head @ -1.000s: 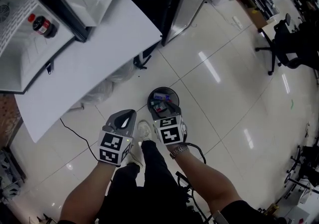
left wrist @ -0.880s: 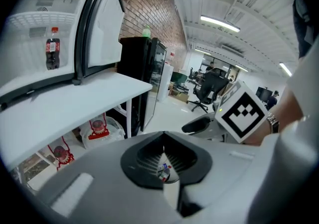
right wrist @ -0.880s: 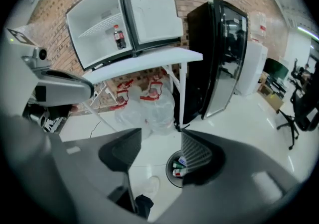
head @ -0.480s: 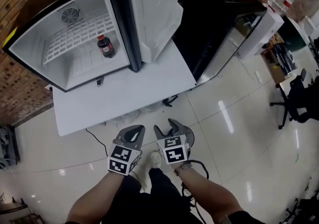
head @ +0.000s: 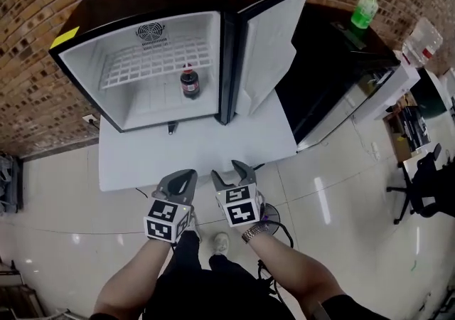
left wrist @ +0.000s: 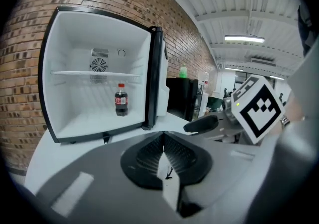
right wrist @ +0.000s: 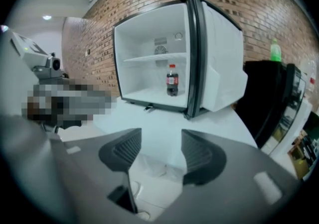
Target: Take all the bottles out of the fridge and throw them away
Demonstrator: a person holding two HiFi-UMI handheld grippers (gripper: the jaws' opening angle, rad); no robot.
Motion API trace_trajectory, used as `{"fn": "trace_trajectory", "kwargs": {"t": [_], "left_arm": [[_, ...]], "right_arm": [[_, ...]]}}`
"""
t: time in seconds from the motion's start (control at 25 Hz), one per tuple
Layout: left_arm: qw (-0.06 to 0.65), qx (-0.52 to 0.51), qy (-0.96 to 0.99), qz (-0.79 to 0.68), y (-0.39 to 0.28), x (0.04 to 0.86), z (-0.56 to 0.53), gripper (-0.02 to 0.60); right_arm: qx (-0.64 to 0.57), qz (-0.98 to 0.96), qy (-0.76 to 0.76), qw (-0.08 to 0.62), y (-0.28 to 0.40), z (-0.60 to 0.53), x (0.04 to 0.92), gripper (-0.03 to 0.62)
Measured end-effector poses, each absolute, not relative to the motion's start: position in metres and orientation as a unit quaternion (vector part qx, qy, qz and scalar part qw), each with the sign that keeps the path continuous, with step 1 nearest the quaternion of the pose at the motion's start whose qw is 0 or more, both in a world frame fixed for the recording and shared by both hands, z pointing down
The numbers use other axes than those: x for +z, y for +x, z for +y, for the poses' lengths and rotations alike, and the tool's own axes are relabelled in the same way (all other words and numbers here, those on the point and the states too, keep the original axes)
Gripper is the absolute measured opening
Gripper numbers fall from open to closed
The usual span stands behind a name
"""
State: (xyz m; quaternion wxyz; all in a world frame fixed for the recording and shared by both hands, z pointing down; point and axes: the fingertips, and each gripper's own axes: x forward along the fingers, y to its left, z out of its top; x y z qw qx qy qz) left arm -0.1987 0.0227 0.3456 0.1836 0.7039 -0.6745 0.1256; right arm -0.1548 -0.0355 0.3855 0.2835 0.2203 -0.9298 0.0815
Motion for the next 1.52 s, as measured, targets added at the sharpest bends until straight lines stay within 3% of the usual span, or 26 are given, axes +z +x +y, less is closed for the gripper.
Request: {"fn": "trace_trajectory", "kwargs": {"t": [0.36, 0.84, 1.52], "left_arm": [[0.172, 0.100, 0.683, -0.703, -0.278, 0.321, 0.017, 0.003], [0.169, 0.102, 0.684, -0.702, -0.367, 0.312, -0.010, 0.003], [0.179, 0.116, 0.712, -0.669, -0.428, 0.327, -0.046, 0.003]], "right_arm": [[0.030, -0.938, 0.205, 0.279, -0.236, -0.063, 0.347, 0.252], [0.052, -0.928, 0.253, 0.269, -0.337, -0.133, 0.341, 0.279], [0.072, -0.898, 0.327, 0.286, -0.401, -0.215, 0.376, 0.345]]}}
